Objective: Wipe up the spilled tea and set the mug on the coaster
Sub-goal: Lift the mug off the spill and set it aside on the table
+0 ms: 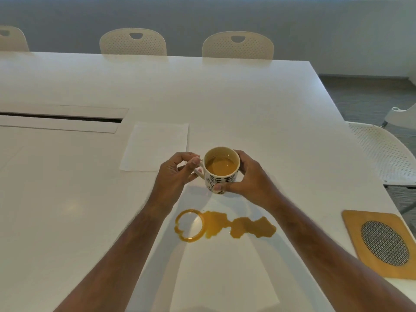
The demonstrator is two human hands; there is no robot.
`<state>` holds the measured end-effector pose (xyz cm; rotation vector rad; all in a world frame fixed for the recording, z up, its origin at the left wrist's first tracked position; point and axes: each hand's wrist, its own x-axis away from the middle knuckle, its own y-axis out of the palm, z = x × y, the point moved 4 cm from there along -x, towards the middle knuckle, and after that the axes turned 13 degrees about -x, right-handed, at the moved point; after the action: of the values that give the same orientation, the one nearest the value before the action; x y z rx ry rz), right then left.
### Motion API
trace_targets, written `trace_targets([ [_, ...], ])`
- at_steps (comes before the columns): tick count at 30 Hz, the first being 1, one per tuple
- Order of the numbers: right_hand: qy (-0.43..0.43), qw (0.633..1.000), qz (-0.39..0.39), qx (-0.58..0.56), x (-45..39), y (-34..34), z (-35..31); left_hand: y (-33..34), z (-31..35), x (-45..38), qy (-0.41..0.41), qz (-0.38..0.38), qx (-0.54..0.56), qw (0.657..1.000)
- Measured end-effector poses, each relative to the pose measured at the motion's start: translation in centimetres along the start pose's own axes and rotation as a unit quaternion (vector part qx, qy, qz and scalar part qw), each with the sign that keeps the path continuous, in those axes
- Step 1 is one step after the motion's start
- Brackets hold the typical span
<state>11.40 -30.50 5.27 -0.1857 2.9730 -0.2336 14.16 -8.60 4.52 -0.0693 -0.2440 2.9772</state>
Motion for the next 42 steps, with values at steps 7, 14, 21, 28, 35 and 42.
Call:
trace_targets([
  [7, 0.004, 1.000, 0.019, 0.000, -2.6, -3.5, 0.6, 2.7, 0.6, -4.2, 0.014, -0.018, -0.016, 1.000],
  [14, -0.005, 1.000, 0.024, 0.004, -5.4, -7.1, 1.8, 5.7, 0.8, -8.0, 0.015, -0.030, -0.025, 0.999],
  [21, -0.014, 1.000, 0.019, -0.004, -8.4, -10.5, 3.1, 8.2, 0.2, -12.2, 0.001, -0.033, -0.019, 0.999],
  [28, -0.028, 0.999, 0.034, -0.015, -11.3, -13.4, 4.5, 10.4, 0.0, -16.8, 0.017, -0.045, -0.027, 0.998],
  [35, -0.027, 0.999, 0.041, -0.024, -14.5, -16.1, 5.7, 12.2, 0.1, -20.9, 0.023, -0.050, -0.015, 0.998],
  [42, -0.023, 0.999, 0.042, -0.020, -17.5, -18.0, 7.2, 13.5, -0.1, -24.3, 0.023, -0.052, -0.004, 0.998],
])
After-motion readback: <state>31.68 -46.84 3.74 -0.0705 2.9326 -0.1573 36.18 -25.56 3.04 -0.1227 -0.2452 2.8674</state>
